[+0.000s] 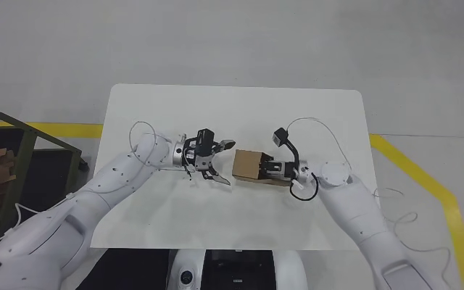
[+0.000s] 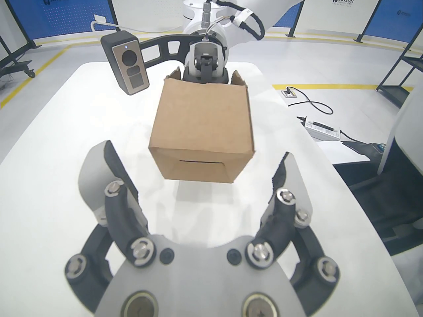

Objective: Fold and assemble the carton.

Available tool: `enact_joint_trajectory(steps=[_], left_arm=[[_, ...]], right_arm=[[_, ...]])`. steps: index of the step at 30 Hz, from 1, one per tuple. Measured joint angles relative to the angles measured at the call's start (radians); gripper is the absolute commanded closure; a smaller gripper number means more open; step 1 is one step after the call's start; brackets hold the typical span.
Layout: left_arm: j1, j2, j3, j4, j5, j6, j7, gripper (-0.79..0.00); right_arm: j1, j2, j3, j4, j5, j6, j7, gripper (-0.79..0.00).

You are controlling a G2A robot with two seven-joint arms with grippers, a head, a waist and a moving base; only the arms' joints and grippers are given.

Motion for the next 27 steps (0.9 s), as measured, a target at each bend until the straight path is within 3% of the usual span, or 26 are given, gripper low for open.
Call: enact_joint_trajectory(steps=[6,14,27], left_arm=[[0.017,0.015,-0.013,0.001,0.013,-0.020,-0.022,-0.785],[0.024,0.008,-0.024,-0.004,0.002,-0.017,-0.089,-0.785],[0.024,-0.011,-0.039,0.007,-0.025,-0.006,-0.190,-0.785]], right_arm=[[0.025,-0.009,-0.044,0.029,-0.110,0.080,-0.086,0.000],[0.020,-0.012,-0.058,0.026,-0.180,0.125,-0.156,0.000],[-0.110,0.042,0.056,-0.150,-0.269,0.165,-0.195,0.000]])
